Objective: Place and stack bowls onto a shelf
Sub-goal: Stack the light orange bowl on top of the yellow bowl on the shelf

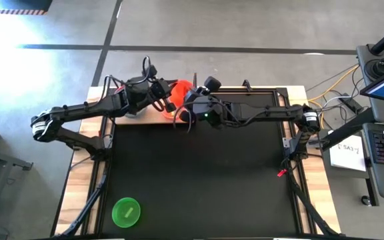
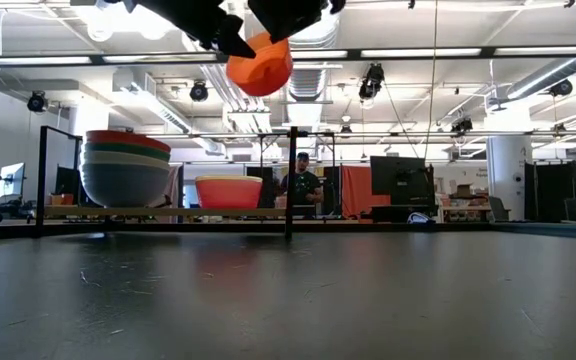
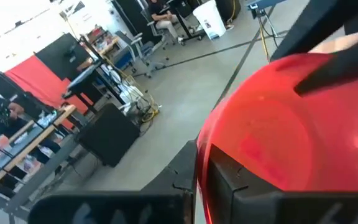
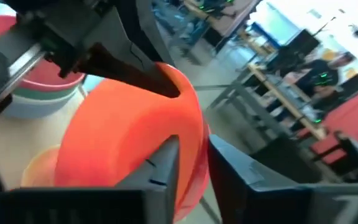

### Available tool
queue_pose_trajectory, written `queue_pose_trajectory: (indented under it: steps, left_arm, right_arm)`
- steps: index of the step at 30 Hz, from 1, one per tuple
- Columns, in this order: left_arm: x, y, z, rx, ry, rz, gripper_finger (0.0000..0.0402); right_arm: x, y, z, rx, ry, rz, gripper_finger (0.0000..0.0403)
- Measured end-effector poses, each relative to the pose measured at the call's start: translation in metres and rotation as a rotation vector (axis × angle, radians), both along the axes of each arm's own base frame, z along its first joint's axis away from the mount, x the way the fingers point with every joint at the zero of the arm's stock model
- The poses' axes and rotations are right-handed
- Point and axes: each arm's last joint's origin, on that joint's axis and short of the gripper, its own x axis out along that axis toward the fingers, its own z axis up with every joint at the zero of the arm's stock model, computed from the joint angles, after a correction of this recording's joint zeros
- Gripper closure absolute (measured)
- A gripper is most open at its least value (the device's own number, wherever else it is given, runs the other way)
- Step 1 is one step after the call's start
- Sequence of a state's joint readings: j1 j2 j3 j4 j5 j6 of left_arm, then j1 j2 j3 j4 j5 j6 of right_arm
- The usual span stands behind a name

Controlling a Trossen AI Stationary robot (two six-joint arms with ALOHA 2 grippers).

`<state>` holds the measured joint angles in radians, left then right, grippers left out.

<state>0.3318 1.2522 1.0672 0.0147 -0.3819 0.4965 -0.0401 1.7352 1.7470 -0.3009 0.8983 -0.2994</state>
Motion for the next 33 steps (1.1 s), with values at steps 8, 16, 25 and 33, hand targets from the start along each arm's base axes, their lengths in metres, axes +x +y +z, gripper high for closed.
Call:
queue_pose_trajectory:
  steps: [8, 16, 25, 33]
  left_arm:
    - [-0.004, 0.001, -0.014, -0.133, 0.073, 0.024, 0.0401]
    - [-0.011, 0.006, -0.029, -0.337, 0.126, 0.017, 0.0401]
    - [-0.014, 0.031, -0.054, -0.493, 0.177, 0.173, 0.0402]
    - [-0.014, 0.071, -0.088, -0.664, 0.186, 0.275, 0.0402]
  right_arm:
    - [-0.010, -0.002, -0.012, 0.149, 0.043, 0.004, 0.0242]
    - [-0.029, 0.001, -0.022, 0.477, 0.093, 0.080, 0.0195]
    - [-0.046, 0.010, -0.034, 0.723, 0.262, 0.109, 0.0188]
    - [-0.059, 0.014, -0.041, 0.796, 0.338, -0.009, 0.0188]
